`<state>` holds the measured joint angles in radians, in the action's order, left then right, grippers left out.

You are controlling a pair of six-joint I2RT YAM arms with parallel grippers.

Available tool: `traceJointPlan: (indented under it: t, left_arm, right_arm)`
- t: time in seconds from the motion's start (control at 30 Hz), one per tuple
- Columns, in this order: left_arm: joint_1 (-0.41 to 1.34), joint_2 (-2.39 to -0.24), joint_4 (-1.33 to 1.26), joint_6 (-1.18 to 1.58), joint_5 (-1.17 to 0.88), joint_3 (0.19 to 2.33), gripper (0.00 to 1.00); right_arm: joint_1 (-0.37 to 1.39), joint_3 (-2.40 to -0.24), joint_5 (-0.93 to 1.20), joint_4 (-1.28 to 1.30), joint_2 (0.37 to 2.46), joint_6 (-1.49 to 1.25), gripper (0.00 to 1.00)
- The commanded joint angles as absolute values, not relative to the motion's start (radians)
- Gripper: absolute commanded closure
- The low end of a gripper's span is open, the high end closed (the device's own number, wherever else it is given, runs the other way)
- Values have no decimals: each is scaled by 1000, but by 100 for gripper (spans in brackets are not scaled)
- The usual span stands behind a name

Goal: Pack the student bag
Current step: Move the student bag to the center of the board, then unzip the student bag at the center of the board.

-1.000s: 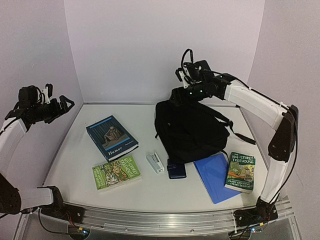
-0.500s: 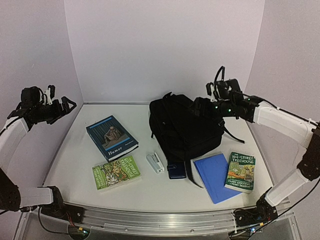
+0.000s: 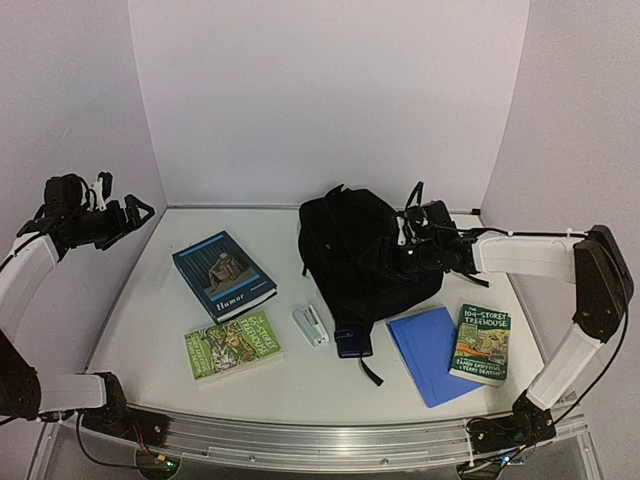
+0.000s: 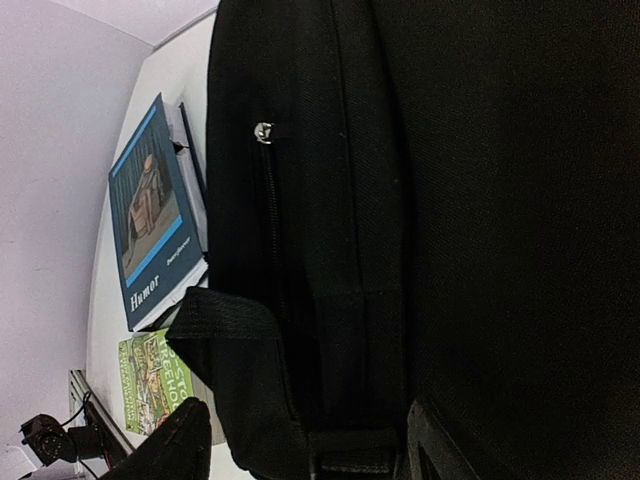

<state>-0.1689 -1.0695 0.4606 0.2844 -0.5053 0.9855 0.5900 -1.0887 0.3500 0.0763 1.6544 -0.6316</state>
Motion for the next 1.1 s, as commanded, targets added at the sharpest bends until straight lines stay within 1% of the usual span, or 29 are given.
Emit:
traceJointPlan:
  t: [0.0, 0.27, 0.37, 0.43, 0.57, 0.73, 0.83, 0.97, 1.07]
  left_arm:
    - [-165, -1065, 425, 269, -513, 986, 0]
    - [-165, -1069, 427, 270, -516, 989, 0]
    - [-165, -1070, 427, 272, -517, 989, 0]
    - [-165, -1071, 426, 273, -518, 989, 0]
    - [-164, -1071, 426, 275, -519, 989, 0]
    - [-165, -1068, 427, 276, -517, 989, 0]
    - [-165, -1066, 428, 278, -517, 991, 0]
    - [-165, -1057, 431, 281, -516, 994, 0]
    - [-165, -1046, 433, 286, -517, 993, 0]
  right_arm:
    - [599, -1078, 340, 20, 1688, -644, 36]
    - [637, -1051, 280, 21, 1714, -660, 35]
    - [650, -1048, 276, 20, 1727, -665, 38]
    - [660, -1049, 267, 20, 1730, -668, 43]
    - [667, -1050, 259, 15, 1726, -676, 59]
    - [671, -1056, 292, 8, 1714, -689, 86]
    - [677, -1058, 325, -43, 1683, -704, 99]
    - [687, -1067, 380, -108, 1638, -726, 100]
    - [713, -1097, 404, -148, 1641, -746, 100]
